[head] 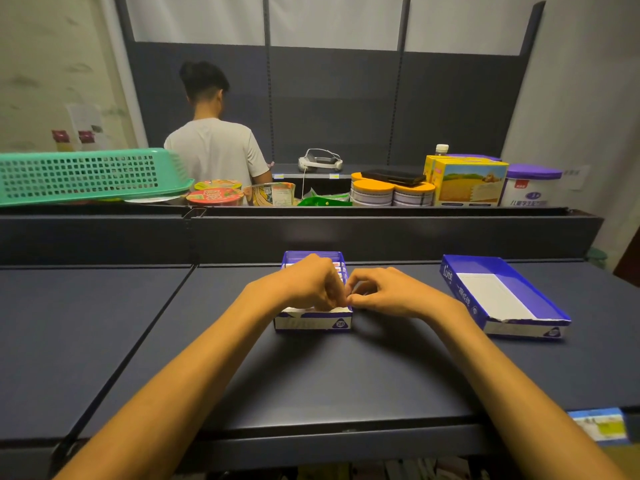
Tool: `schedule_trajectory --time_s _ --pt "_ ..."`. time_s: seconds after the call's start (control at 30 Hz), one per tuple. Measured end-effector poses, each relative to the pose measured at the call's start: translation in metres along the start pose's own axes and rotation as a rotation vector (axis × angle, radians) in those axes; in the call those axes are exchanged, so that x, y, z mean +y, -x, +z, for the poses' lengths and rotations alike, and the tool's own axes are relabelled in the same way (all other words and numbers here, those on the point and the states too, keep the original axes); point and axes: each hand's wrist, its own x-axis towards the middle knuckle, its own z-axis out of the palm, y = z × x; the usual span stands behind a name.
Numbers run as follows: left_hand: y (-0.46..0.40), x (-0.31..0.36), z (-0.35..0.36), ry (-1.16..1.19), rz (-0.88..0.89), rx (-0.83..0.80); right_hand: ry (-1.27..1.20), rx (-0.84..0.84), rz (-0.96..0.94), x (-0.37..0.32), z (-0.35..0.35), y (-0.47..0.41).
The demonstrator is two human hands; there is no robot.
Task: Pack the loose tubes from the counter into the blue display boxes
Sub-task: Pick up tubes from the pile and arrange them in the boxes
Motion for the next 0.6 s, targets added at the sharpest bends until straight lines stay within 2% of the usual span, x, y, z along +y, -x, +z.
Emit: schedule_trajectory --time_s 0.1,0.6 --pt "0.003 -0.004 -0.003 -0.044 0.015 -0.06 -0.011 0.002 0.007 -0.002 -0.001 0.001" --pt "0.003 0.004 -0.004 -0.201 0.042 -0.093 0.076 0.027 0.014 -0.008 0.0 0.001"
